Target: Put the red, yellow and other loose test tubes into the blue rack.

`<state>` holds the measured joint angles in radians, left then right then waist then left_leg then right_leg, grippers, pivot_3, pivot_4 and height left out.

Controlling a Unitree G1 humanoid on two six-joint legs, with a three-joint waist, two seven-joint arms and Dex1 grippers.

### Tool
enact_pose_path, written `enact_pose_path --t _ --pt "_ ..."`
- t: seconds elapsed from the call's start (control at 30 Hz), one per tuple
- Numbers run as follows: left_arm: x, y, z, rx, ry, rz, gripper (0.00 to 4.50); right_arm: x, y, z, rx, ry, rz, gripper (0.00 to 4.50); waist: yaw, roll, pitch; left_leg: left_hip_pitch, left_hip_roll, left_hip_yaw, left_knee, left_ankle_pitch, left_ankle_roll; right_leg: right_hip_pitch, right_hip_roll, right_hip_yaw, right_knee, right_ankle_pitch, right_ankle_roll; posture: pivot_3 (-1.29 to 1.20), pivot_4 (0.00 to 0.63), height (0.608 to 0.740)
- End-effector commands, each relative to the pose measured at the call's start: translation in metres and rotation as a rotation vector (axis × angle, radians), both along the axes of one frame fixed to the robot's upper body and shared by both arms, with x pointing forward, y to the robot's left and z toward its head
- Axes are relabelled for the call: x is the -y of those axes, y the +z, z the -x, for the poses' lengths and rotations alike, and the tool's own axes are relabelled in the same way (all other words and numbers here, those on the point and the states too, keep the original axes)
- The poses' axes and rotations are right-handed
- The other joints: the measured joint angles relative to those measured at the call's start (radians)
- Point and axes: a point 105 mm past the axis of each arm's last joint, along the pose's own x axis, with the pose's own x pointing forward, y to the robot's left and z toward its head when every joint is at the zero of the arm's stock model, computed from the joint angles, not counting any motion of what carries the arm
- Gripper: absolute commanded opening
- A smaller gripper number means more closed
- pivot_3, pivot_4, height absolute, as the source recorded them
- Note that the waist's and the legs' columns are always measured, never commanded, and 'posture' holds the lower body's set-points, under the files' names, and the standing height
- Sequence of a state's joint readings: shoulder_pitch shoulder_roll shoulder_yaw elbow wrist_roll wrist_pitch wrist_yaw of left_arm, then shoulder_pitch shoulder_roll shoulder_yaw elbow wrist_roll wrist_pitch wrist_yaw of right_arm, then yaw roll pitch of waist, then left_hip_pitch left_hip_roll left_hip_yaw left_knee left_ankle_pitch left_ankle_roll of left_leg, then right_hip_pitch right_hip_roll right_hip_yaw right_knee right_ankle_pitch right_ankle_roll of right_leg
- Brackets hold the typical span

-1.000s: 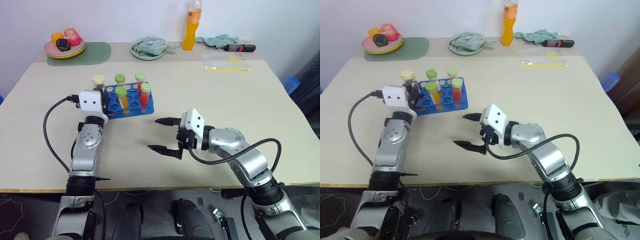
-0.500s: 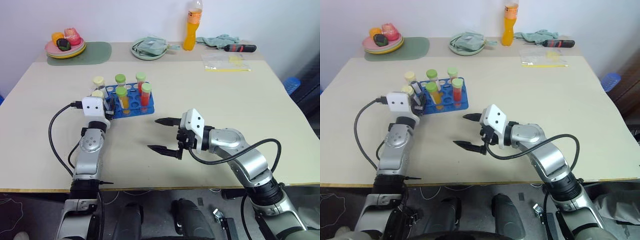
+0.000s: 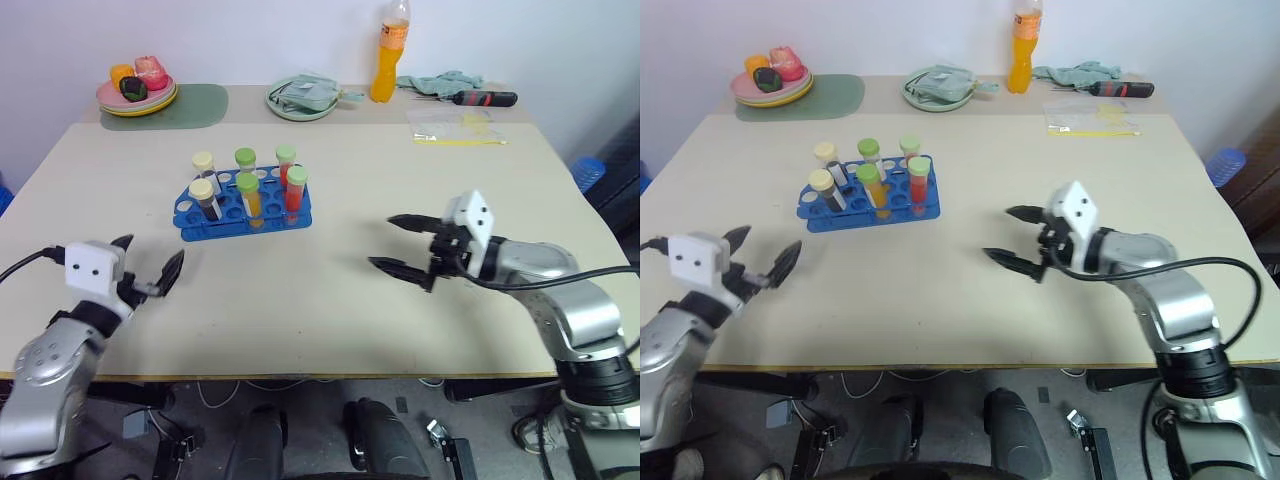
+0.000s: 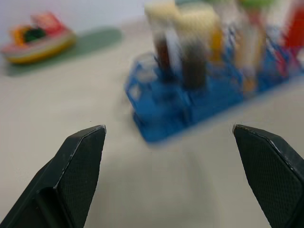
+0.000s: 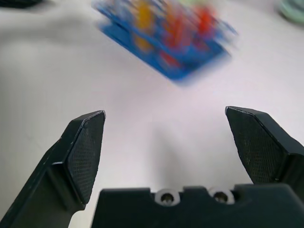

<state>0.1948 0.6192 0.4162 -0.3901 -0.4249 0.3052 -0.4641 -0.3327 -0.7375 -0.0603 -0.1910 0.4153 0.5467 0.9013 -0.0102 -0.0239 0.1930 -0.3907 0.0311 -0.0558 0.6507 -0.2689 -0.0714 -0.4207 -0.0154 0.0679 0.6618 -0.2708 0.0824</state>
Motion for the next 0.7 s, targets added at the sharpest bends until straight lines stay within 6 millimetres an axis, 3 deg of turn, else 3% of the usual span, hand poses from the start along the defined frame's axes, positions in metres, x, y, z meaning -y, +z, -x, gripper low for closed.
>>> enact_pose_path --t 0.03,0.23,0.7 --pt "-0.004 0.010 0.005 -0.001 -0.050 -0.032 4.41 0.023 0.008 0.001 0.042 -0.062 0.011 4.50 -0.004 0.000 0.000 0.000 0.000 0.000 -0.001 0.000 0.000 0.000 0.001 0.000 0.000 0.001 0.001 0.00 0.150 0.740" --pt "-0.005 0.002 0.001 -0.026 -0.046 -0.046 4.41 0.033 -0.004 0.005 0.026 -0.102 0.020 4.50 -0.022 0.001 0.000 0.002 0.002 0.000 -0.001 0.000 0.001 0.000 0.002 0.001 0.001 0.001 0.002 0.00 0.150 0.740" --pt "0.005 -0.005 -0.007 0.010 -0.017 -0.013 4.41 0.019 -0.004 -0.007 0.062 -0.086 0.015 4.50 -0.032 0.001 0.000 0.001 0.001 0.000 -0.001 0.000 0.001 0.000 0.002 0.001 0.001 0.001 0.002 0.00 0.150 0.740"
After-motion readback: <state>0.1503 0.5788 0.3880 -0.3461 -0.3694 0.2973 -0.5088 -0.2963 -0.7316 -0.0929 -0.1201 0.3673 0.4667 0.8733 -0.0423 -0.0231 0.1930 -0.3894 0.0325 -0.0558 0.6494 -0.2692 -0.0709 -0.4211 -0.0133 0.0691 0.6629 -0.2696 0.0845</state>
